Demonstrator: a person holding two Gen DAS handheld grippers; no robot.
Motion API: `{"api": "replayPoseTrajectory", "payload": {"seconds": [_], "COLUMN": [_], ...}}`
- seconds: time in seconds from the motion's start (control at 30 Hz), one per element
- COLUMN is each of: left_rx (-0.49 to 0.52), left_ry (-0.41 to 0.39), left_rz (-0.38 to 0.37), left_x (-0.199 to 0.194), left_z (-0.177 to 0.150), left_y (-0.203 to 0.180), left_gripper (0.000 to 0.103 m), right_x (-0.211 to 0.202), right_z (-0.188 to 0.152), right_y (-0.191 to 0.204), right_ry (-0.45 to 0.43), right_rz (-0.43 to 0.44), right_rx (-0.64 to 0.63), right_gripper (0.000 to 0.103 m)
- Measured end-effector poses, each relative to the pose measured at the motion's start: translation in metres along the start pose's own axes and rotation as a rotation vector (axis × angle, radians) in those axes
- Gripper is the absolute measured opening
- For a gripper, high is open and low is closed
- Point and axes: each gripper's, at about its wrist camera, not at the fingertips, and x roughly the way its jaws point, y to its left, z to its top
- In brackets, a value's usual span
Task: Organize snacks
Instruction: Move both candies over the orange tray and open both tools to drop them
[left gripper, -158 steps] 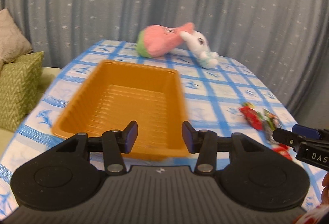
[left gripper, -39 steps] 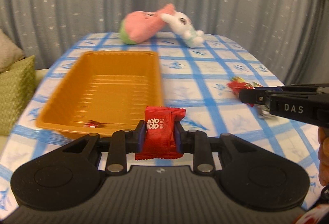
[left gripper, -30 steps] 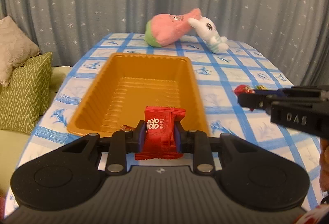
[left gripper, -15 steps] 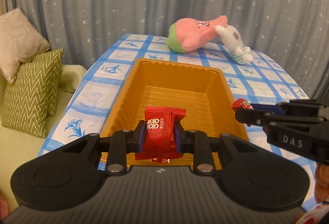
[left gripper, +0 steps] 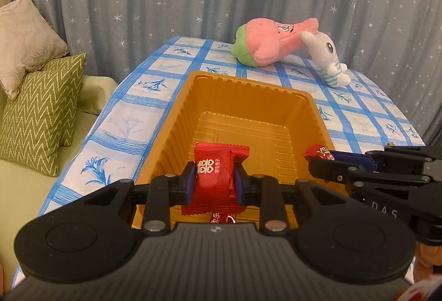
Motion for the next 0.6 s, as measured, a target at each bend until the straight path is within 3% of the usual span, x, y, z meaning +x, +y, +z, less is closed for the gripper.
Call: {"api": "replayPoseTrajectory", "payload": {"seconds": [0.6], "left_rx": [-0.05], "left_ry": [-0.006], "left_rz": [0.046], "left_x": [0.002], "left_z": [-0.001], "left_y": [0.016], "left_gripper": [0.029], "right_x": [0.003], "right_z": [-0.001], "right_y": [-0.002], "right_ry": [-0.004], "right_rz": [0.015], "right_rx": [0.002], "right_gripper": [0.018]}}
